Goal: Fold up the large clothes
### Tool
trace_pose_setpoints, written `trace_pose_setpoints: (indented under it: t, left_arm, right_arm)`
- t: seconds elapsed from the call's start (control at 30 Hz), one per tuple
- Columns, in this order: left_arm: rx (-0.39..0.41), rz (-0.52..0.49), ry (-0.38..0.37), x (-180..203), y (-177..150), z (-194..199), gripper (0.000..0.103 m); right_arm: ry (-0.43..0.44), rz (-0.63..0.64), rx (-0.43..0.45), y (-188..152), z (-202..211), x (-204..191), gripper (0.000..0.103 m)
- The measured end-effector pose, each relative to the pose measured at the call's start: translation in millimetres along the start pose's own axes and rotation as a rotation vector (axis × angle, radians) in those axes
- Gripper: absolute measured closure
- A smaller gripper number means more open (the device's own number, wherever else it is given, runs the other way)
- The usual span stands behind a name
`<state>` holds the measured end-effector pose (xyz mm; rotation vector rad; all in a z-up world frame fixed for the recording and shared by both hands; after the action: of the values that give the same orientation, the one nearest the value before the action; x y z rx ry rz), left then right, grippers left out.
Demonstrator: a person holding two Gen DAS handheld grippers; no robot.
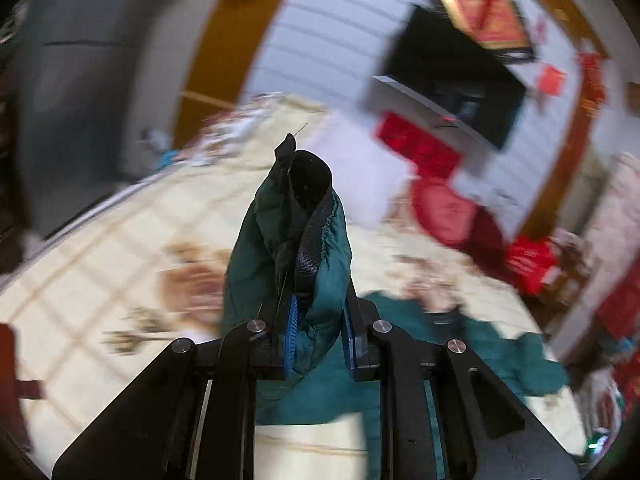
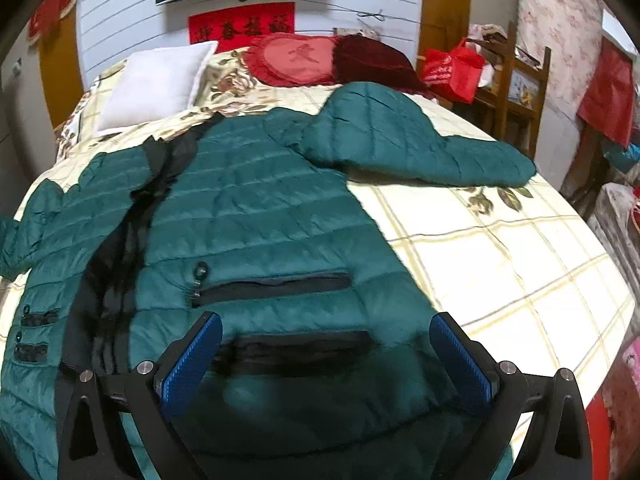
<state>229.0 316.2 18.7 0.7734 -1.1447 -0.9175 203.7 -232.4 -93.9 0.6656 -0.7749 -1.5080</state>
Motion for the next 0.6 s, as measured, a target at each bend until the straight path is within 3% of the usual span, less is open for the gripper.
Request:
trace_pose_setpoints:
  t: [0.17, 0.3, 0.47, 0.6]
  left_arm:
    - [-0.035, -0.019, -0.189, 110.6, -5.3, -18.8, 0.086]
    - [-0.098, -0.068, -0.302, 193.0, -27.7, -46.3, 0.086]
    - [-0.250, -0.072, -0.435, 277.8, -94.6, -86.2, 0.086]
    - [-0.380, -0.078, -0.473, 319.6, -164.0, -120.9, 0.086]
  right_arm:
    - [-0.002, -0.008, -0.002, -1.8, 2.5, 12.6, 0.000]
    - [0.016, -0.027, -0.011, -2.3, 1.7, 17.3, 0.000]
    - [0.035, 0.001, -0.006, -3.2, 4.4, 15.7, 0.000]
    - [0.041, -0.028, -0.013, -3.7, 3.2, 22.5, 0.000]
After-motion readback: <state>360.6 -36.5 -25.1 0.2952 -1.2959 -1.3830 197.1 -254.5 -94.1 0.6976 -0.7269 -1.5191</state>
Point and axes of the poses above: each gripper's, at about its wrist camera, not at the fingertips, and z roughly against the way its jaws point, x to its right, y to its top, the point moved 3 cm from there along -z, roughly the way its jaws point, and after that the axes turned 11 degrees about x, right-handed, at the moved point
